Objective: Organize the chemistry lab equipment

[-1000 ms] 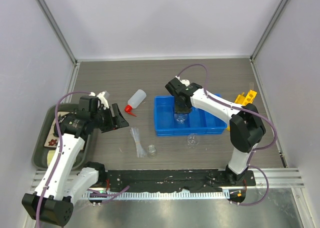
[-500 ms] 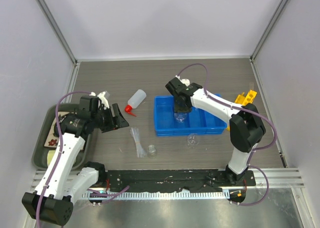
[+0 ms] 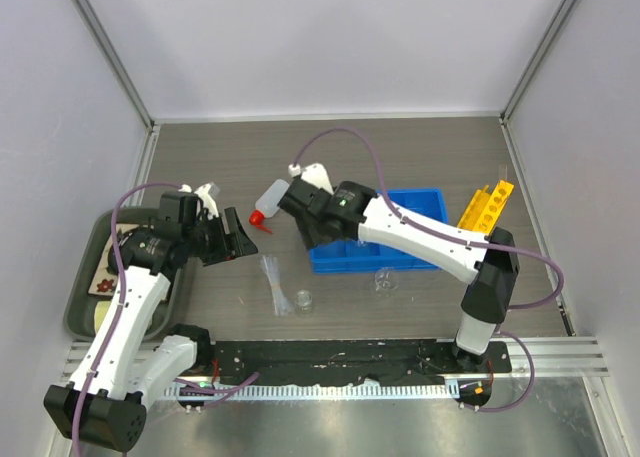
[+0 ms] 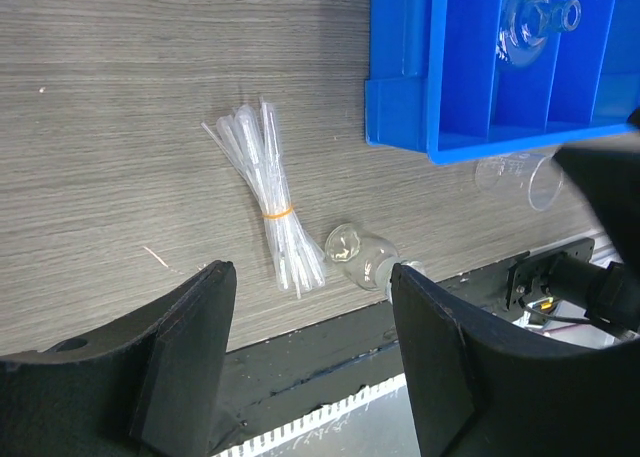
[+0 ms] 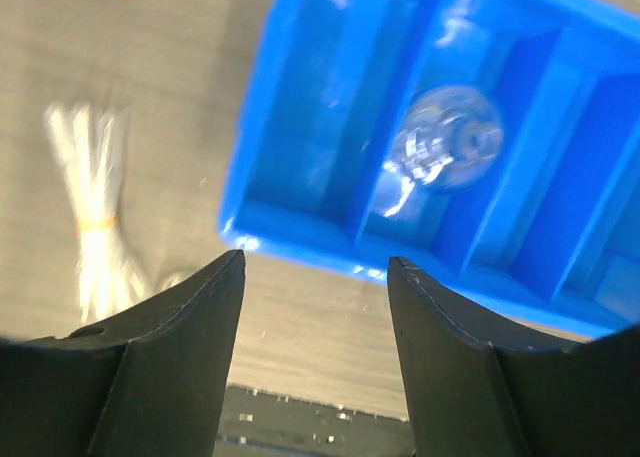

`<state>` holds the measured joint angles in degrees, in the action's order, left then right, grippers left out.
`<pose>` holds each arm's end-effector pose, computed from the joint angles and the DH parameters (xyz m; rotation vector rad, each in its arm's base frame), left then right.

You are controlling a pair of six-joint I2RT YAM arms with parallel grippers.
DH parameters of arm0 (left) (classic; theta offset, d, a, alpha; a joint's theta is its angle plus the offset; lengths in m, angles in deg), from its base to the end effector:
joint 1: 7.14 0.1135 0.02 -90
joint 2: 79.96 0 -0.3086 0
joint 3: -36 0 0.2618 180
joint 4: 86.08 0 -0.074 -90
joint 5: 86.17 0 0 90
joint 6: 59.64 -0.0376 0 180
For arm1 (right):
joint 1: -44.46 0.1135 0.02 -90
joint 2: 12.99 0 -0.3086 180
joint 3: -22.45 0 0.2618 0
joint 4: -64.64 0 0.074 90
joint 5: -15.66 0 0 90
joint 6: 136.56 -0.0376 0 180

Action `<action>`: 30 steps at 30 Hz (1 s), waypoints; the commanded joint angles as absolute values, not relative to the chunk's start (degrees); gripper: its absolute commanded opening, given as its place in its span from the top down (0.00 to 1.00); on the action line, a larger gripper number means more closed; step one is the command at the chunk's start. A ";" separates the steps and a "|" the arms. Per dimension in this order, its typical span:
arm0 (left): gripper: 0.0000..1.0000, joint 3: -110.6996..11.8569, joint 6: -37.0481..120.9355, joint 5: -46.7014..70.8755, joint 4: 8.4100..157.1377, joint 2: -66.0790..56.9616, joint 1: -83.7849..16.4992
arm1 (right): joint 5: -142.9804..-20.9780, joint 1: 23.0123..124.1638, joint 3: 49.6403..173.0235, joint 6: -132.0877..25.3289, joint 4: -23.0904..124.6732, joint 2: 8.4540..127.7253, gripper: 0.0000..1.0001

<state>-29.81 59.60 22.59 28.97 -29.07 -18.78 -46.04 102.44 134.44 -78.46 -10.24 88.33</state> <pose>0.1432 -0.0418 0.3364 -0.2348 2.5019 -0.7068 0.2190 0.3165 0.3681 -0.4205 2.4508 -0.0416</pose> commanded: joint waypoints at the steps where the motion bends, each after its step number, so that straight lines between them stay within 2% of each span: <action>1: 0.33 -31.22 57.87 21.93 28.73 -30.04 -19.10 | -52.08 107.56 132.82 -74.52 -12.78 85.54 0.34; 7: 0.32 -31.83 57.61 20.18 26.71 -32.59 -19.10 | -63.68 111.96 125.79 -70.65 -6.63 84.39 0.32; 11: 0.32 -31.66 57.70 18.68 25.48 -34.43 -19.10 | -66.33 113.98 123.59 -71.08 -3.90 85.00 0.31; 20: 0.32 -31.57 57.87 18.15 23.81 -36.46 -19.10 | -67.48 118.55 124.38 -72.49 -1.70 89.04 0.28; 30: 0.30 -32.71 62.53 12.62 21.17 -42.34 -19.10 | -65.03 119.08 124.82 -72.93 -1.26 92.30 0.28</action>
<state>-29.89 60.01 15.75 22.30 -39.65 -18.83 -66.70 119.03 122.68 -72.41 -2.50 91.98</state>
